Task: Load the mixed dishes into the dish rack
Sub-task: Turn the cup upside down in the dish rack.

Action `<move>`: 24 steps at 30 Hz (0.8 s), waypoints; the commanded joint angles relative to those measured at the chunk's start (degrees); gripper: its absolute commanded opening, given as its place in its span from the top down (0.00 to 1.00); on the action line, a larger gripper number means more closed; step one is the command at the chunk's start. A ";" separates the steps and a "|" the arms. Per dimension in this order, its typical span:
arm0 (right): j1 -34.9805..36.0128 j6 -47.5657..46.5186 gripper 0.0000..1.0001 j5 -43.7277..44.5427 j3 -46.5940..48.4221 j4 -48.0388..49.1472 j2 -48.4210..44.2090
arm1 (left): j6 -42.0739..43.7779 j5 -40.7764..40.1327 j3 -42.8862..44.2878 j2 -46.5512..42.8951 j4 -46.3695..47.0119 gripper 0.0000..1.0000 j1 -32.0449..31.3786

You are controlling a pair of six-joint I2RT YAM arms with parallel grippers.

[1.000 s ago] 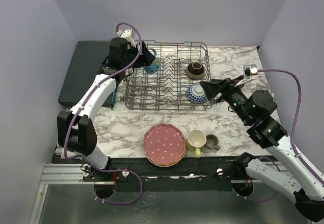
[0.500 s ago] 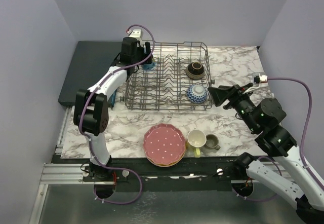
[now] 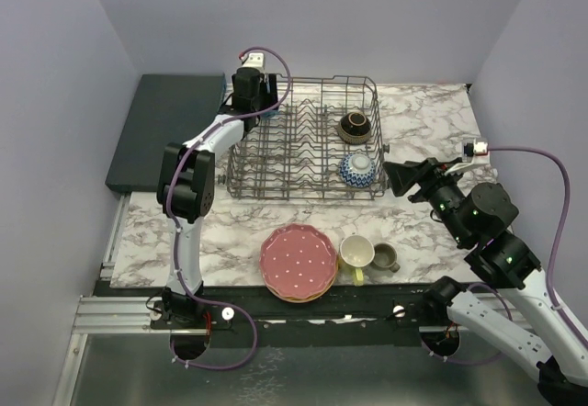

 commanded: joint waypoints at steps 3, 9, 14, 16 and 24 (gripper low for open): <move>0.45 0.57 0.32 3.14 -1.16 -1.10 -0.51 | 1.66 -6.07 5.92 3.31 5.93 1.00 0.90; 0.46 1.21 0.32 3.36 -1.40 -0.94 0.02 | -0.45 -6.29 4.61 4.46 6.00 1.00 1.35; 0.45 1.75 0.32 2.86 -1.76 -0.58 0.86 | -1.78 -6.49 3.67 5.49 5.95 1.00 1.44; 0.45 1.90 0.32 2.73 -1.74 -0.67 0.96 | -1.95 -6.81 3.31 5.76 5.96 1.00 1.44; 0.41 2.08 0.31 3.04 -2.04 -0.84 0.87 | -2.74 -6.66 2.68 6.42 5.84 0.90 1.49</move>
